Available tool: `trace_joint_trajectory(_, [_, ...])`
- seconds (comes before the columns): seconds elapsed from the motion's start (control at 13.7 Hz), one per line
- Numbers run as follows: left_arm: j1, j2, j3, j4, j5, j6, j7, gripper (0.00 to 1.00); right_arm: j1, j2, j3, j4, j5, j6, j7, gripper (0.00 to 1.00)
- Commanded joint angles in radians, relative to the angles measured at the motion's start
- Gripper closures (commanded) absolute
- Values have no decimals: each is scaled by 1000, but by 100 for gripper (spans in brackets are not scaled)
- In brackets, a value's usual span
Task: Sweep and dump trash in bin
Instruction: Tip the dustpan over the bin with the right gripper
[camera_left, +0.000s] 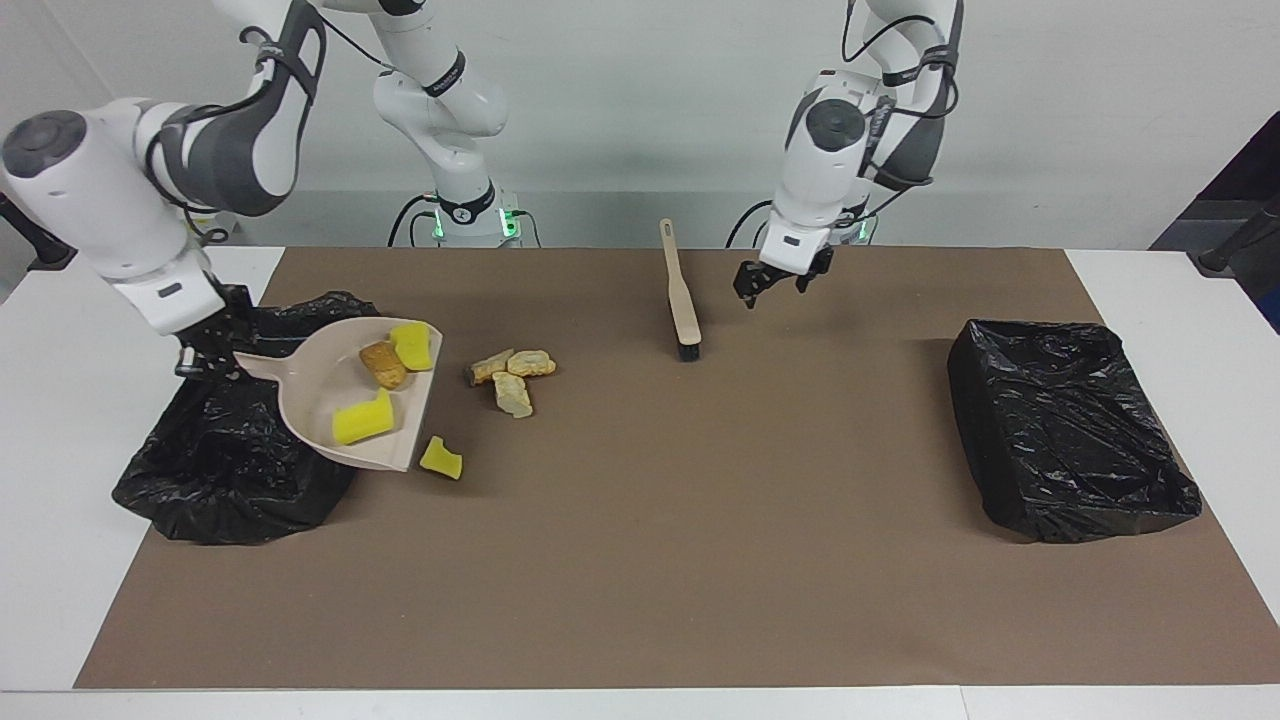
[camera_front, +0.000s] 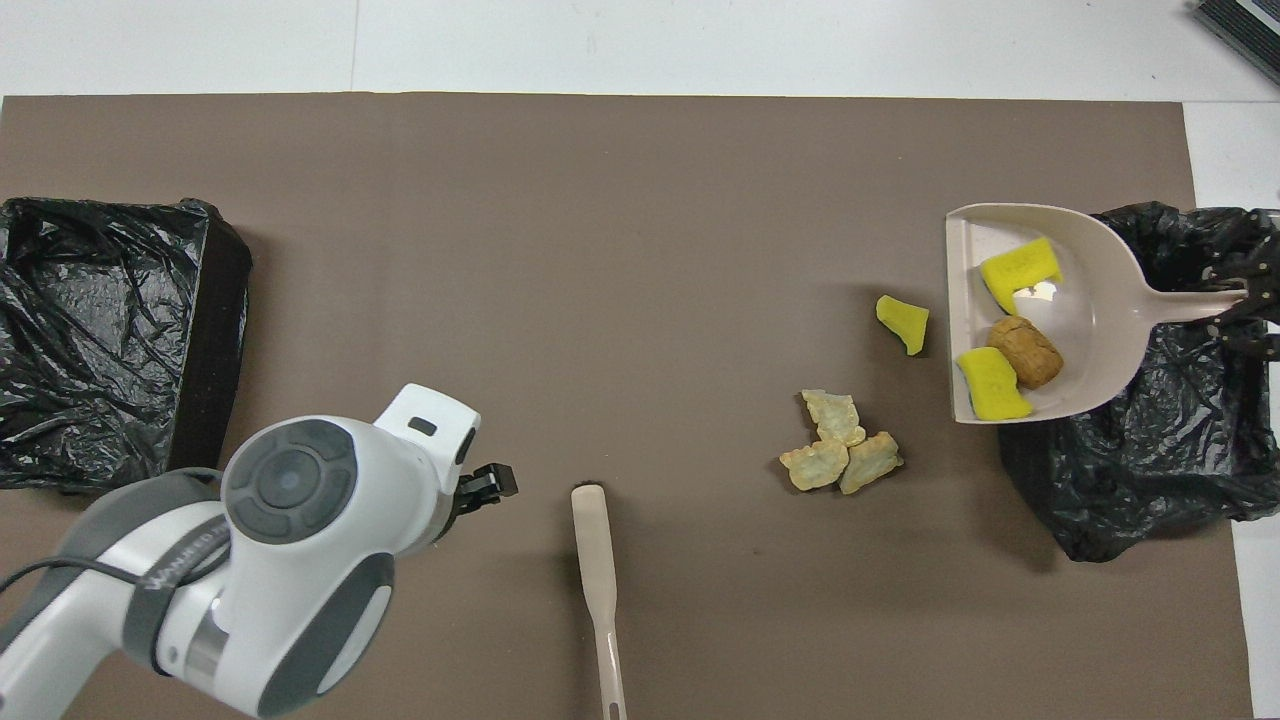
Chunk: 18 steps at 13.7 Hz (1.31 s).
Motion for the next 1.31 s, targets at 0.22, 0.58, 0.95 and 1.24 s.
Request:
trace_joint_trajectory(0.22, [179,-7,-10,58,34,-41,215,0,-151,-7,2,26,-43,-15,-179,100])
trace_joint_trajectory(0.58, [348,-24,-10,117,40,-121,477,0,-262,-5,2,55,-88,-5,-252,100])
trace_joint_trajectory(0.95, [498,-54,-10,155,54,-213,734,0,-314,-19,-1,43,-218,107,-256,100])
trace_joint_trajectory(1.24, [552,-57,-9,233,54,-225,821,0,-253,-24,2,17,-301,109,-154,100])
